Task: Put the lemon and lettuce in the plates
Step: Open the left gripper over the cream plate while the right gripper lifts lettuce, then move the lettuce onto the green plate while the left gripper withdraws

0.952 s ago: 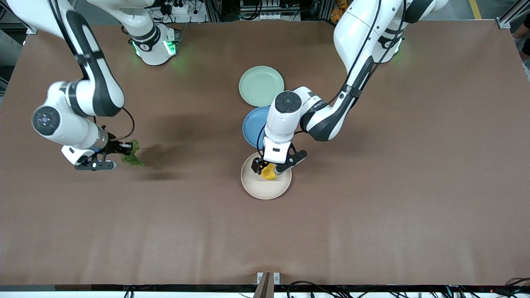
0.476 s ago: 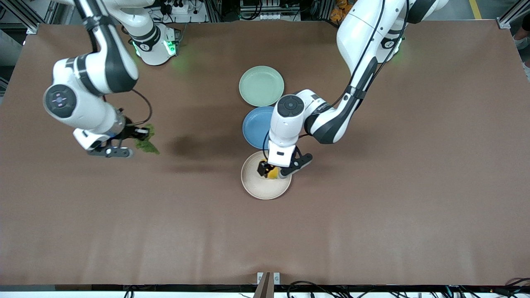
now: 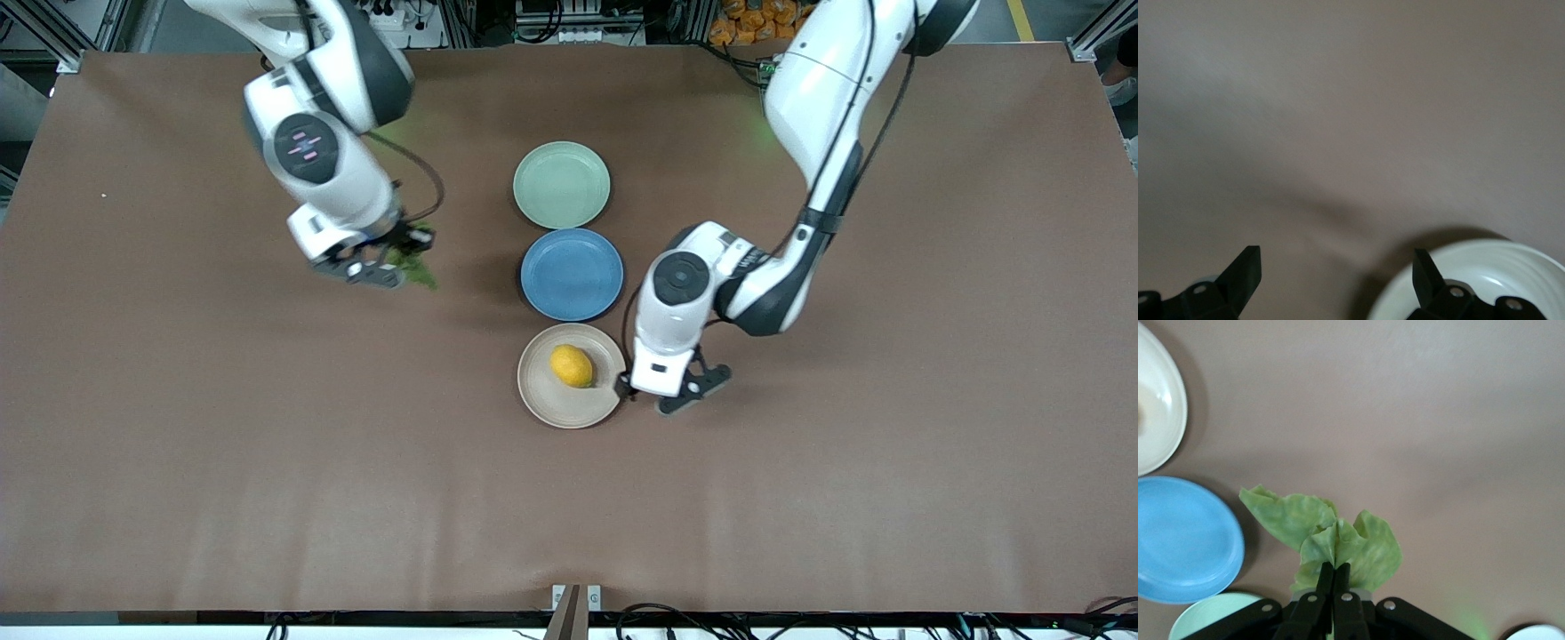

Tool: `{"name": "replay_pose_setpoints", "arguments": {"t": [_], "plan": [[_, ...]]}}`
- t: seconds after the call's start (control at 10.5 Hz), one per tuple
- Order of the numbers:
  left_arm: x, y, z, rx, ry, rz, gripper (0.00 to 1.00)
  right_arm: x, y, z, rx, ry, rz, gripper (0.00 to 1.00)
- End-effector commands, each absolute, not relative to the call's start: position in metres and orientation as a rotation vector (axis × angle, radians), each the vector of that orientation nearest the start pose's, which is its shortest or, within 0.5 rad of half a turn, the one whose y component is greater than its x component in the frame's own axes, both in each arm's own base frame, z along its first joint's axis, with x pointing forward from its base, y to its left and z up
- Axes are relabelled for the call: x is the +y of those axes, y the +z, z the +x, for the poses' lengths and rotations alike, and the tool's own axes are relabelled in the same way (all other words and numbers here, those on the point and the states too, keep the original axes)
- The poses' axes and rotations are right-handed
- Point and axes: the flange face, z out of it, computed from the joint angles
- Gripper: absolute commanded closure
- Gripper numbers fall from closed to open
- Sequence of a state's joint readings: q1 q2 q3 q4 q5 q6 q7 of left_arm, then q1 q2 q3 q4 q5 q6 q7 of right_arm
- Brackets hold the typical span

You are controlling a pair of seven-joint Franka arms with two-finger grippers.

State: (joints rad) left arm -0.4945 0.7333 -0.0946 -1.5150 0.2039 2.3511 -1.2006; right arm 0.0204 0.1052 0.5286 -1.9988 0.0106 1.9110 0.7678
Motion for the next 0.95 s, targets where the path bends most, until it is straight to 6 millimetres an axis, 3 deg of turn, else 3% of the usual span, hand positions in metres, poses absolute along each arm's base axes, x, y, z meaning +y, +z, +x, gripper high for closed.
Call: {"name": "replay_pose_setpoints", "arguments": {"t": [0.0, 0.19, 0.48, 0.86], "plan": [[-0.314, 0.263, 0.614, -0.635, -0.153, -3.043, 0.0, 0.336, 0.392, 0.441, 0.441, 0.316, -3.172, 1.0], [-0.265, 0.271, 0.613, -0.549, -0.104, -3.051, 0.0, 0.374, 0.384, 0.411, 0.438, 0.329, -3.19, 1.0], [-0.241, 0.267, 0.612, -0.434, -0.064, -3.052, 0.0, 0.421, 0.363, 0.379, 0.558, 0.313, -3.155, 1.0], [-0.174, 0.293, 0.611, -0.219, 0.02, -3.029, 0.0, 0.482, 0.339, 0.317, 0.599, 0.311, -3.143, 1.0]]}}
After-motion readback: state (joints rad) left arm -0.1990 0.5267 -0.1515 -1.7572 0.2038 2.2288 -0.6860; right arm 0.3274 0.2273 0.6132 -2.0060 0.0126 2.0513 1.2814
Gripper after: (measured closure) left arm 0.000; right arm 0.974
